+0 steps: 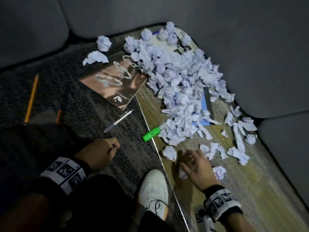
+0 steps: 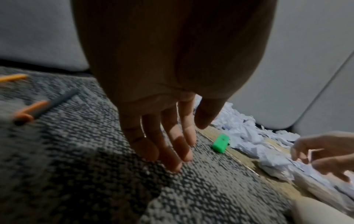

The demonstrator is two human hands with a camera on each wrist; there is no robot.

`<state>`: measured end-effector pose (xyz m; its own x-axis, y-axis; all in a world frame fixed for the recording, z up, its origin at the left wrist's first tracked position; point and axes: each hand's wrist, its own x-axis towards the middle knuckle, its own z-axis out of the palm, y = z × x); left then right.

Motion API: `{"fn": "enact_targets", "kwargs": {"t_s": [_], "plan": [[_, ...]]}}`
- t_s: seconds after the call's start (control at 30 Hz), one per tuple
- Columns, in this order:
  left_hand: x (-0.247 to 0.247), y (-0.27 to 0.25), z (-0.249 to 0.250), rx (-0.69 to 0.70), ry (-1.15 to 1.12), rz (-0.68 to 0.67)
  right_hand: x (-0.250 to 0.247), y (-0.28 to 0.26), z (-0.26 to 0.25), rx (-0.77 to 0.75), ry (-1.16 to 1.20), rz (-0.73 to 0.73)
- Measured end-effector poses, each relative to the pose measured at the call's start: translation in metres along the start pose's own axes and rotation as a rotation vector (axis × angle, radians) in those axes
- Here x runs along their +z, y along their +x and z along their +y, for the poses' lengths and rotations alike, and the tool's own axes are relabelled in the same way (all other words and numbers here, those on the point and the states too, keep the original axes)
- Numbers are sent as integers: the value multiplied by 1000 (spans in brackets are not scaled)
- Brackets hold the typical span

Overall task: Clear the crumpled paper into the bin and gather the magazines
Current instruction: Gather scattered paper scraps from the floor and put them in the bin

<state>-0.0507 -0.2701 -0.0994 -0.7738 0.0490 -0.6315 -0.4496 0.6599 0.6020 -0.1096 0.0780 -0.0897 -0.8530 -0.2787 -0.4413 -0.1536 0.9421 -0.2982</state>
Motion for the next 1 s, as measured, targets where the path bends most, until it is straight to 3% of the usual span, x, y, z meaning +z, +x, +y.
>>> {"fn": "enact_targets", "kwargs": {"t_s": [0.1, 0.27, 0.4, 0.53, 0.6, 0.67, 0.77, 0.9, 1.0], "plan": [[17, 13, 24, 89, 32, 24, 33, -9, 0, -29, -80, -39], [52, 42, 87, 446, 256, 140, 73, -16, 9, 6, -82, 9], [94, 65, 135, 459, 607, 3, 52, -13, 20, 0, 163, 11], [116, 74, 139, 399, 723, -52, 21, -20, 37, 134, 189, 239], [116, 82, 137, 407, 762, -32, 6, -19, 49, 275, 117, 307], [111, 91, 136, 434, 770, 10, -5, -16, 60, 434, 29, 275], [104, 87, 134, 438, 707, -38, -14, -24, 62, 575, 11, 169], [97, 73, 132, 483, 743, -119, -30, -48, 58, 511, 65, 122], [92, 76, 138, 525, 755, -56, -44, -42, 67, 384, 28, 126]]}}
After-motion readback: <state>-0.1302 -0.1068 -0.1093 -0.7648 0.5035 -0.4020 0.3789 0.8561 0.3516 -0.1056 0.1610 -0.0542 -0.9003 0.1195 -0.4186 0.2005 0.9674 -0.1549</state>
